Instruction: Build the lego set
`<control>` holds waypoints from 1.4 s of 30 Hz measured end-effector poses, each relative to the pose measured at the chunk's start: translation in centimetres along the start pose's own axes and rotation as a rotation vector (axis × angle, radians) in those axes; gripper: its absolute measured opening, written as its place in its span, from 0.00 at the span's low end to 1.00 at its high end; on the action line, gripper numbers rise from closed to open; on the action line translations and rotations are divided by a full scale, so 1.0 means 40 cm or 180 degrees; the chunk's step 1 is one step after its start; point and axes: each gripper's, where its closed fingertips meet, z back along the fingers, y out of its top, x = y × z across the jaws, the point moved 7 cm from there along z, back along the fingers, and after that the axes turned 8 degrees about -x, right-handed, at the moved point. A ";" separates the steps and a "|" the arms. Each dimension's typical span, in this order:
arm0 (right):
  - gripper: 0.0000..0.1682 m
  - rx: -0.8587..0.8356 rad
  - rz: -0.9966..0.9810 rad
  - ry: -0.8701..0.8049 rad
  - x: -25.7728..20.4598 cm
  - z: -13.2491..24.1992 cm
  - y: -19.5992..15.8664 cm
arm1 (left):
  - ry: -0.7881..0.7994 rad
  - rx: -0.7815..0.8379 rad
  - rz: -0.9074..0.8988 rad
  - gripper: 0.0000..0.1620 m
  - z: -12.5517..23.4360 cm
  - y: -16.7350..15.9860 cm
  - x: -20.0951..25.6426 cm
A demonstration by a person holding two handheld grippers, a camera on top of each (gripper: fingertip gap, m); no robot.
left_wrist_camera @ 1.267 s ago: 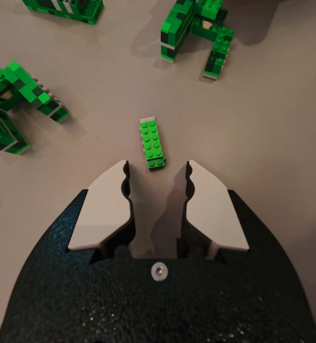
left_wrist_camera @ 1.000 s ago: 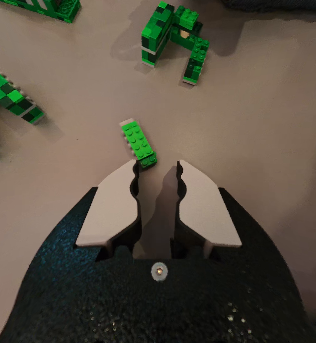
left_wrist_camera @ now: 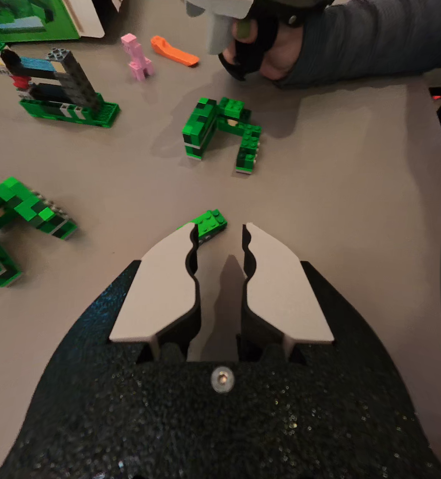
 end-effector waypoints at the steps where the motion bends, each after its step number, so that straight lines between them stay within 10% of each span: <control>1: 0.05 0.0004 -0.0002 -0.0001 0.000 0.001 0.000 | 0.0050 -0.0056 -0.0013 0.17 0.005 -0.007 -0.004; 8: 0.05 0.0011 -0.0018 0.0014 0.000 0.001 0.000 | 0.3248 0.0245 0.0784 0.00 0.273 -0.113 -0.158; 12: 0.05 0.0011 -0.0014 0.0028 -0.001 0.000 0.000 | 0.3968 0.0890 0.1579 0.00 0.405 -0.209 -0.163; 20: 0.05 0.0005 -0.0004 0.0024 -0.002 0.000 0.000 | 0.4007 0.1861 0.2233 0.00 0.477 -0.283 -0.153; 42: 0.05 0.0001 0.0003 0.0033 -0.003 0.000 0.001 | 0.4024 0.1613 0.2012 0.00 0.461 -0.262 -0.156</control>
